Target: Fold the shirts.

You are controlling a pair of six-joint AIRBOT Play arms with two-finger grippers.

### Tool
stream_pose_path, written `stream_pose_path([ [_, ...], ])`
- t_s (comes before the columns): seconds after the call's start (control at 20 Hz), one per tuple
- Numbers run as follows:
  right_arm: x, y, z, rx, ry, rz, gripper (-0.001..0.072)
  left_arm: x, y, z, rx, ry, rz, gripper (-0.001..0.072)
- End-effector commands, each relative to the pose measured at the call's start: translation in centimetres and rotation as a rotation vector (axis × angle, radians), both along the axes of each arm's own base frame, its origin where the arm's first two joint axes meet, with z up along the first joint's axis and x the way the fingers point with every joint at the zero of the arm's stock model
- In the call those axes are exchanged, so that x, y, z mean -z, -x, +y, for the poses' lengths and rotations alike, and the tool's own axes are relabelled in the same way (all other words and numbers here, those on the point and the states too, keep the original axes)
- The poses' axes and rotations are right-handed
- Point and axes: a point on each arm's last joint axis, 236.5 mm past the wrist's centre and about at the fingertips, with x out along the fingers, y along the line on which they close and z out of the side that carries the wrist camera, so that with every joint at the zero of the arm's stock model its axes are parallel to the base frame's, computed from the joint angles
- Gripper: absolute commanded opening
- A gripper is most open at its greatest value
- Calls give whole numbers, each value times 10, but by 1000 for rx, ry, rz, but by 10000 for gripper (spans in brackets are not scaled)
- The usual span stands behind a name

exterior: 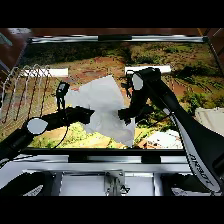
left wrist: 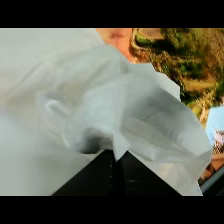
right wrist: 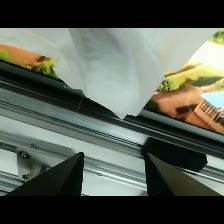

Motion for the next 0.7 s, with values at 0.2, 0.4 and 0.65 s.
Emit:
stream_pose_path([
  [0.2, -10, 6, -60, 319, 46, -69, 491, -13, -23, 13, -74, -8, -112, 49],
  [0.4, 42, 50, -9, 515, -177, -102, 497, -13, -32, 26, -108, -15, -117, 49],
  [0.65, 91, 50, 16, 573, -221, -210, 656, -13, -34, 29, -116, -16, -117, 49],
])
